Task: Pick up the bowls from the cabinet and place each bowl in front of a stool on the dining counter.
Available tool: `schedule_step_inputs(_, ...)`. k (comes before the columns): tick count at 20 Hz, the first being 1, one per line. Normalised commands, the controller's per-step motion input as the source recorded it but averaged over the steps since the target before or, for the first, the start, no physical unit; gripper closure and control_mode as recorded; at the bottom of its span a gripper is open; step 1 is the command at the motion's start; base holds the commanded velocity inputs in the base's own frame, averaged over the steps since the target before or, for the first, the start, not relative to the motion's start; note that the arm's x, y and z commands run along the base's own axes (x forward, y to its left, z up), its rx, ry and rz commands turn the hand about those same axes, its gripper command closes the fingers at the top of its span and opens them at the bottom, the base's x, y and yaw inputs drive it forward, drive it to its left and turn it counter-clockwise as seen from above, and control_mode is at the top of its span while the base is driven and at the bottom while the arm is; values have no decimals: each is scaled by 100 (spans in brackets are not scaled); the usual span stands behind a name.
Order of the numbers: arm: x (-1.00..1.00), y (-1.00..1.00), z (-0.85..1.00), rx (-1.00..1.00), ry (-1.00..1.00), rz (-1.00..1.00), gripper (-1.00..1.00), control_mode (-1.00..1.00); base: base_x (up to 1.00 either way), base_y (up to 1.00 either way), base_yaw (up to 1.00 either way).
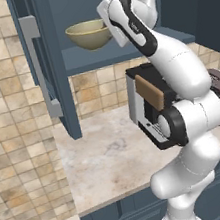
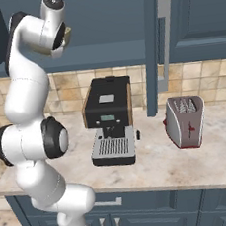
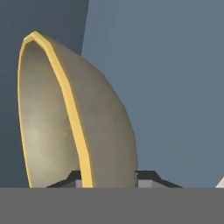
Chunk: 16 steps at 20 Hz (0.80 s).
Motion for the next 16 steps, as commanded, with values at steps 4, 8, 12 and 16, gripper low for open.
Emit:
schedule_step_inputs(4, -72, -38, 0, 4, -18, -3, 100, -100, 0, 0, 0)
schedule_step_inputs(8, -85, -48, 0, 7, -13, -4, 100, -100, 0, 0, 0)
schedule_step_inputs(12, -90, -50, 0, 2, -1, -4, 100, -100, 0, 0, 0)
schedule_step_inputs(16, -100, -44, 7, 0, 4, -5, 100, -100, 0, 0, 0)
